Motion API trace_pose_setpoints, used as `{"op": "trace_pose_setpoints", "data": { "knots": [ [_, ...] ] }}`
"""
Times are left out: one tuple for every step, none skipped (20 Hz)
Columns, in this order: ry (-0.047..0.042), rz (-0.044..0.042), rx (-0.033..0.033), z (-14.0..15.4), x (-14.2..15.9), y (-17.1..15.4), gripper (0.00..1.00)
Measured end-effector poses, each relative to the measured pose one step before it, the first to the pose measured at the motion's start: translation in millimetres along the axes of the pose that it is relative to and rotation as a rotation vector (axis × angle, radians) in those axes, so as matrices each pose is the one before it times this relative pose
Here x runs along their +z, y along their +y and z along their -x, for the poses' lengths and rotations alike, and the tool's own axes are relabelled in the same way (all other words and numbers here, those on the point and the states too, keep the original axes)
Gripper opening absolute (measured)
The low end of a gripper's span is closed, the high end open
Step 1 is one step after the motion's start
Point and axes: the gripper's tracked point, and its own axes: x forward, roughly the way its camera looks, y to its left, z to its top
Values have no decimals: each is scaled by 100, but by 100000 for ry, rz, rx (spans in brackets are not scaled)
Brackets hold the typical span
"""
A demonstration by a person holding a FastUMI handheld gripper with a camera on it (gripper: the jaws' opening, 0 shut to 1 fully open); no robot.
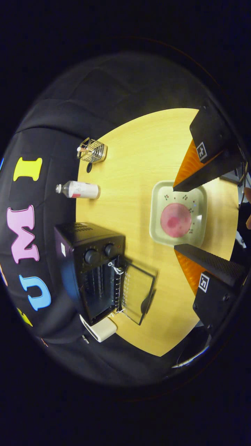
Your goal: Open the toaster oven, put the food inside, and close the toaster oven door.
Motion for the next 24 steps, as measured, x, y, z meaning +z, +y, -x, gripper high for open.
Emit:
{"op": "trace_pose_setpoints", "data": {
  "knots": [
    [3100,-81,95,-697,-700,-1174,100],
    [3546,-1368,-170,-646,-657,-1180,100],
    [3148,-2380,148,-738,-422,-868,100],
    [2639,-2608,860,-830,-335,-651,100],
    [2539,-1848,343,-652,-243,-666,100],
    [2591,-955,560,-572,-265,-588,100],
    [2009,-471,457,-631,-105,-504,99],
    [2035,-414,569,-495,-198,-225,92],
    [1944,-402,568,-647,-56,-63,88],
    [2087,-509,282,-705,-44,-43,83],
    [2232,-333,215,-646,-101,-121,80],
    [2297,-595,-121,-518,-254,-116,74],
    [2329,-228,-360,-515,-199,-146,70],
    [2791,269,-825,-104,-256,-126,60],
    [-1315,458,-817,-396,572,-178,55],
    [1276,1470,-1103,120,-319,-189,46],
    [567,768,-1055,-19,21,-245,40],
    [395,-235,668,89,-44,55,33],
    [184,-2,2298,-103,166,211,33],
    [1032,-1739,2386,-271,-219,224,28],
    [-569,-1884,3313,4,418,151,15],
    [-942,-1441,3827,43,79,133,12],
    [-8,-2104,3510,-151,-22,116,12],
    [757,-2832,3136,161,-302,178,9]
  ]
}}
